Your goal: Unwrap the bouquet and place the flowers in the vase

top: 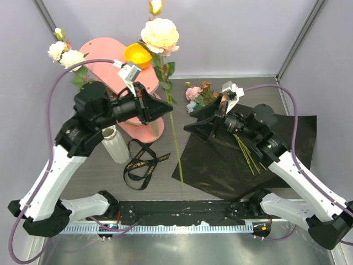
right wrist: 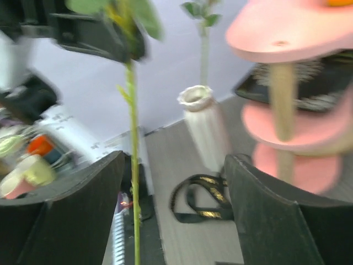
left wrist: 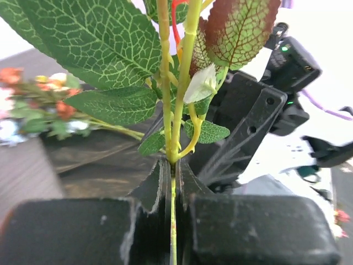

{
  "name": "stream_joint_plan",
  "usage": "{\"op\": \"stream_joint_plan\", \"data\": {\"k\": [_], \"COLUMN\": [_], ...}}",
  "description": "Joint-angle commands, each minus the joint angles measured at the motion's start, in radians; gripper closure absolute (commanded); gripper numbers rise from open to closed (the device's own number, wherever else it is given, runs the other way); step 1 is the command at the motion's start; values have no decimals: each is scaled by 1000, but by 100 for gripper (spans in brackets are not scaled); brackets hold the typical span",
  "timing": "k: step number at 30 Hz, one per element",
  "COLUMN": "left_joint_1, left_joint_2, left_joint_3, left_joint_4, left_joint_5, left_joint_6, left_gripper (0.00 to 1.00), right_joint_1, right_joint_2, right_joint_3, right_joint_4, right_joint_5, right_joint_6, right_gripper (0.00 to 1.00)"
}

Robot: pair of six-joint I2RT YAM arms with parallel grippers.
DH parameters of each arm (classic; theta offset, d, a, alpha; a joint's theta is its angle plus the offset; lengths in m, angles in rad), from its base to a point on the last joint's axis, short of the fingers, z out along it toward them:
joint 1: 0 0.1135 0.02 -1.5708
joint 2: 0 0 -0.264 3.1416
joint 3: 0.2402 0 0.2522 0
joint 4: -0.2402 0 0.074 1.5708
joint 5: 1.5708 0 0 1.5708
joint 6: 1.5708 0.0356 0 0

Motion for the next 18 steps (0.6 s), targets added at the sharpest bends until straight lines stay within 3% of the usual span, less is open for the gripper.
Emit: {"op": "stream_joint_plan", "data": {"k": [1,2,6,14,18], "left_joint_1": [1,1,3,1,1], "left_joint_2": [-89,-112,-179,-98,-83], "left_joint_3": [148,182,211,469,515], "left_joint_4": [-317,-354,-411,-470,-395], "left_joint_5": [-293,-428,-726,-1064,-1165], "left_joint_6": [292,316,425,513,552], "left_gripper": [100,100,100,100,100], "right_joint_1": [-1,-1,-3,-3,-4], "right_joint_2": [-93,-100,-103,-70,-70], "right_joint_3": [53,50,27,4,-4], "right_joint_4": [-249,-269,-298,-258,-255], "right_joint_5": [401,493,537,525,526], "right_joint_6": [-192,-208,-234,-188,-185], "right_gripper": [19,18,18,19,18]}}
